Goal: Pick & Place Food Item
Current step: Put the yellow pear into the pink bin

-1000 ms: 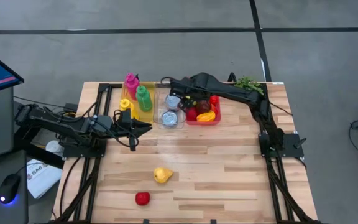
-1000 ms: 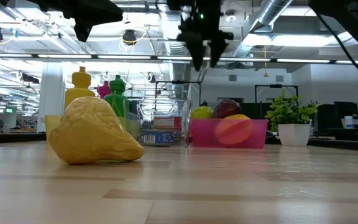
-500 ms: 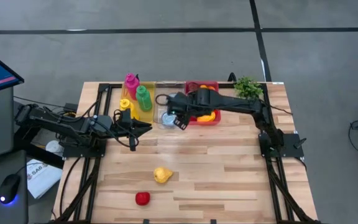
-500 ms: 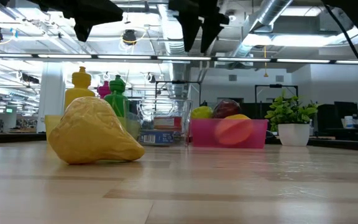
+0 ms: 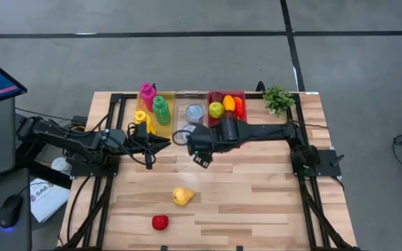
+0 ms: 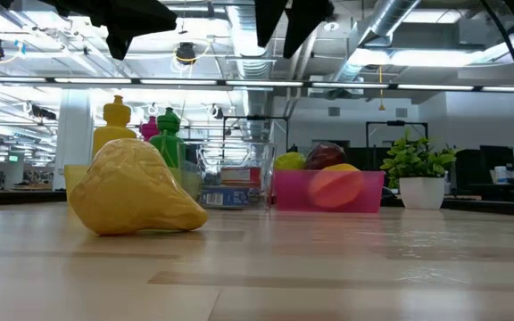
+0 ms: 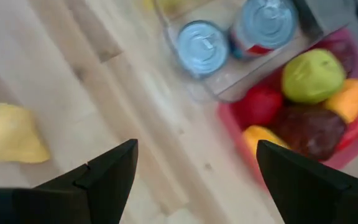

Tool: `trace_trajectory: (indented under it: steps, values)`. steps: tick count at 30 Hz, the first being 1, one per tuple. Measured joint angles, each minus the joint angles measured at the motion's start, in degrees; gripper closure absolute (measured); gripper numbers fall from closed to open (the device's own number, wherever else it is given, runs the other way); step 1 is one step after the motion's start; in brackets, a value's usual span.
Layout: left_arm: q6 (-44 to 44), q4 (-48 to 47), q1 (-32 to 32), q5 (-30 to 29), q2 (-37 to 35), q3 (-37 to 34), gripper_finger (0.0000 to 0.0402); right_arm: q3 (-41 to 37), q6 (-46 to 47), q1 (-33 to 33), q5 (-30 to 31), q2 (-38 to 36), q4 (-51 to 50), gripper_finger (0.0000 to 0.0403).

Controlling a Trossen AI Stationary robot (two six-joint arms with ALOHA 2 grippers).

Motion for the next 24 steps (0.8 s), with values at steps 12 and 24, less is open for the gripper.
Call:
trace_trajectory:
  steps: [12,24]
  values:
    - [0.00,0.00,-0.02,0.00,0.00,0.00,0.0349,-0.02,16.82,6.83,-3.30,0.00,0.00,0.0144]
    - [-0.02,-0.02,0.00,0.00,0.00,0.00,0.0349,-0.02,4.89,5.66,0.42,0.00,0.07,0.0331]
